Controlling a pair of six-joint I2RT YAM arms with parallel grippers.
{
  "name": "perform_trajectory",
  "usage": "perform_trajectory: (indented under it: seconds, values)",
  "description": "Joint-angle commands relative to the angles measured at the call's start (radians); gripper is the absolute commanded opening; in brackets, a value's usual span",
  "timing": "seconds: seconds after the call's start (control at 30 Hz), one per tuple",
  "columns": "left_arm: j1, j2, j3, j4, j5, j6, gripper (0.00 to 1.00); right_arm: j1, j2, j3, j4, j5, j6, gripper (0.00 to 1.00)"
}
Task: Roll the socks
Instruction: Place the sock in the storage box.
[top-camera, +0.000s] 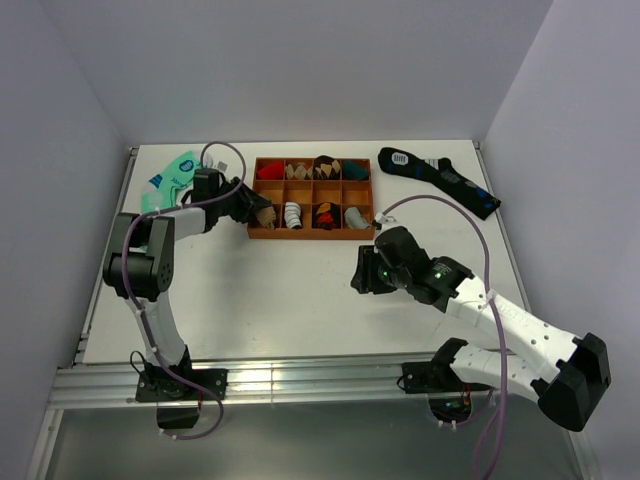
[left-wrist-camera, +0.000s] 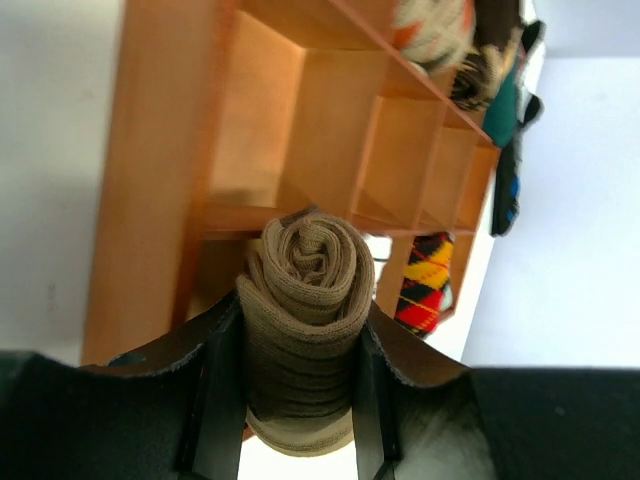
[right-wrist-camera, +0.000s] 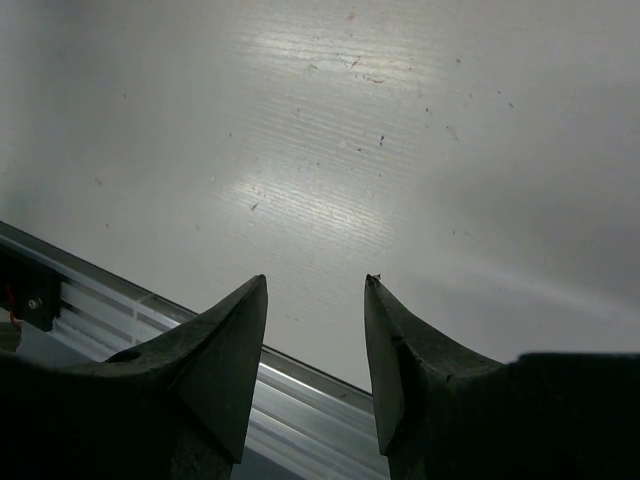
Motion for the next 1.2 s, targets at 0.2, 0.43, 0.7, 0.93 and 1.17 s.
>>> perform_trajectory:
  seconds: [0.2, 0.43, 0.7, 0.93, 1.17]
  values:
    - [-0.001, 0.021, 0.118, -0.218, -0.137, 0.075, 0.00, -0.012, 0.003, -0.014, 0.062, -0.009, -0.019, 0.51]
    - [-0.029, 0.051, 0.210, -0.437, -0.260, 0.131, 0.00, -0.017, 0.050, 0.018, 0.059, 0.008, -0.014, 0.51]
    - [-0.064, 0.111, 0.318, -0.613, -0.384, 0.170, 0.00, -0.097, 0.144, 0.091, 0.068, -0.005, -0.017, 0.50]
    - [-0.088, 0.176, 0.396, -0.762, -0.456, 0.200, 0.00, -0.267, 0.298, 0.264, 0.056, -0.009, -0.036, 0.50]
    - [-0.091, 0.205, 0.424, -0.872, -0.470, 0.203, 0.01, -0.376, 0.447, 0.426, 0.060, -0.019, -0.051, 0.50]
